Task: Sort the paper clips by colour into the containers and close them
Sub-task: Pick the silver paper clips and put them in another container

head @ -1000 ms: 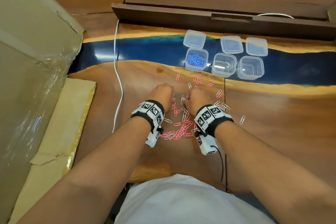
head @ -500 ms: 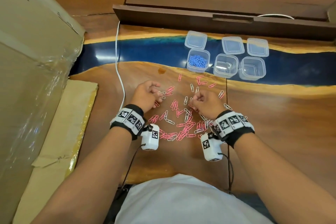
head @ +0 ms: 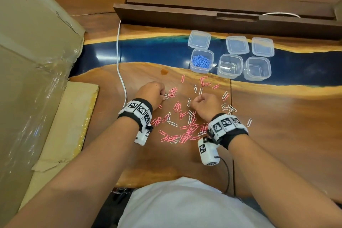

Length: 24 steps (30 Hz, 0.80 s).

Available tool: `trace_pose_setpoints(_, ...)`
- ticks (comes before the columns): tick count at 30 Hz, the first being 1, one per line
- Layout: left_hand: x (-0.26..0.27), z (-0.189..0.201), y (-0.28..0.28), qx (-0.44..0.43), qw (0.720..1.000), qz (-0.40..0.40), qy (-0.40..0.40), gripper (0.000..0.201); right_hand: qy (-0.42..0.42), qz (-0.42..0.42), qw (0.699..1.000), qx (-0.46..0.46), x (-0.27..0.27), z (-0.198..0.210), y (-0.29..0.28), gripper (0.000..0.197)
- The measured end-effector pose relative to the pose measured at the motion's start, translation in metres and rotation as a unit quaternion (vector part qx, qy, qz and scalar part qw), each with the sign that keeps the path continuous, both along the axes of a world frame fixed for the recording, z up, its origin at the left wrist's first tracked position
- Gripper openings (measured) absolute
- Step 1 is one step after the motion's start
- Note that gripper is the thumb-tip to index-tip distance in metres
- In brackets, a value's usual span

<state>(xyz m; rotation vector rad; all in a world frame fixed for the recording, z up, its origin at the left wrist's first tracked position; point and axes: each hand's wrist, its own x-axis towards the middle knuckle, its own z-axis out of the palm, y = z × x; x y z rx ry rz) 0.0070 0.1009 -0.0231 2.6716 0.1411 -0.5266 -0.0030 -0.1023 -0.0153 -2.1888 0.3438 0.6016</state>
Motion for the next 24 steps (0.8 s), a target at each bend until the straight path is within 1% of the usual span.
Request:
trace_pose_setpoints(2,0.001,-0.001,-0.001,0.012,1.0,-0.015,0.021,0.018,-0.025,0.042,0.996,-0.071,0.003,-0.003,0.008,0.014)
trace_pose_setpoints(3,0.0,-0.001,-0.002,0.017,0.999,-0.025,0.025,0.018,-0.027,0.063,0.992,-0.103,0.005,-0.004,0.012,0.014)
trace_pose_setpoints(6,-0.004,-0.004,-0.004,0.036,0.998,-0.052,0.01,0.006,-0.024,0.098,0.982,-0.162,0.011,-0.003,0.021,0.014)
trace_pose_setpoints(8,-0.005,-0.005,-0.005,0.047,0.997,-0.063,0.007,0.003,-0.016,0.121,0.975,-0.184,0.014,-0.002,0.024,0.014)
trace_pose_setpoints(11,-0.006,-0.003,-0.006,0.057,0.995,-0.081,0.005,0.014,-0.013,0.173,0.964,-0.201,0.015,0.0,0.026,0.011)
trace_pose_setpoints(13,-0.008,-0.002,-0.008,0.065,0.994,-0.092,-0.006,0.017,-0.013,0.227,0.95,-0.213,0.017,0.001,0.027,0.02)
trace_pose_setpoints(15,-0.012,-0.002,-0.01,0.07,0.993,-0.097,-0.02,0.017,0.017,0.281,0.929,-0.24,0.019,0.004,0.026,0.03)
trace_pose_setpoints(16,-0.013,-0.003,-0.01,0.07,0.993,-0.096,-0.029,0.017,0.022,0.296,0.923,-0.246,0.019,0.006,0.025,0.032)
trace_pose_setpoints(17,-0.015,-0.003,-0.011,0.067,0.993,-0.092,-0.035,0.017,0.005,0.302,0.922,-0.241,0.018,0.006,0.022,0.033)
trace_pose_setpoints(19,-0.018,-0.004,-0.01,0.055,0.994,-0.08,-0.046,0.018,-0.041,0.289,0.933,-0.209,0.014,0.008,0.017,0.033)
trace_pose_setpoints(21,-0.021,-0.003,-0.009,0.042,0.996,-0.069,-0.049,0.014,-0.039,0.233,0.962,-0.136,0.011,0.011,0.01,0.03)
trace_pose_setpoints(23,-0.022,-0.002,-0.005,0.011,0.998,-0.04,-0.047,0.008,0.003,0.114,0.993,-0.013,0.012,0.014,0.003,0.02)
trace_pose_setpoints(24,-0.022,-0.003,-0.003,-0.02,0.999,-0.014,-0.043,0.007,0.035,0.039,0.996,0.071,0.012,0.014,-0.002,0.014)
